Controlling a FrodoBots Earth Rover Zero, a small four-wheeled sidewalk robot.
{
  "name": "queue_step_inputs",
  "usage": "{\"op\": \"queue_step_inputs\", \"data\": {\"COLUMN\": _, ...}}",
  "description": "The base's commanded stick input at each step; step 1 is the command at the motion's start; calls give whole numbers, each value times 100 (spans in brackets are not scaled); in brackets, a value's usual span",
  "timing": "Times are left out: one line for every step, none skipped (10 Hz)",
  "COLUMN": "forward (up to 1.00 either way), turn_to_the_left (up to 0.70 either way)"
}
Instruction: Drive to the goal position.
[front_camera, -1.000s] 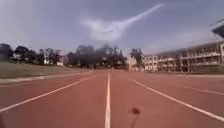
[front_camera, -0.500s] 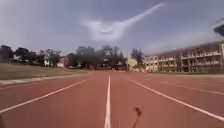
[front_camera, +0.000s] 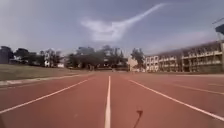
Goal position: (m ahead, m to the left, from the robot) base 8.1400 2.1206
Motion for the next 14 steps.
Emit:
{"op": "queue_step_inputs", "data": {"forward": 70, "turn_to_the_left": 0}}
{"op": "queue_step_inputs", "data": {"forward": 70, "turn_to_the_left": 0}}
{"op": "queue_step_inputs", "data": {"forward": 70, "turn_to_the_left": 0}}
{"op": "queue_step_inputs", "data": {"forward": 70, "turn_to_the_left": 0}}
{"op": "queue_step_inputs", "data": {"forward": 70, "turn_to_the_left": 0}}
{"op": "queue_step_inputs", "data": {"forward": 70, "turn_to_the_left": 0}}
{"op": "queue_step_inputs", "data": {"forward": 70, "turn_to_the_left": 0}}
{"op": "queue_step_inputs", "data": {"forward": 70, "turn_to_the_left": 0}}
{"op": "queue_step_inputs", "data": {"forward": 70, "turn_to_the_left": 0}}
{"op": "queue_step_inputs", "data": {"forward": 70, "turn_to_the_left": 0}}
{"op": "queue_step_inputs", "data": {"forward": 70, "turn_to_the_left": 0}}
{"op": "queue_step_inputs", "data": {"forward": 70, "turn_to_the_left": 0}}
{"op": "queue_step_inputs", "data": {"forward": 70, "turn_to_the_left": 0}}
{"op": "queue_step_inputs", "data": {"forward": 70, "turn_to_the_left": 0}}
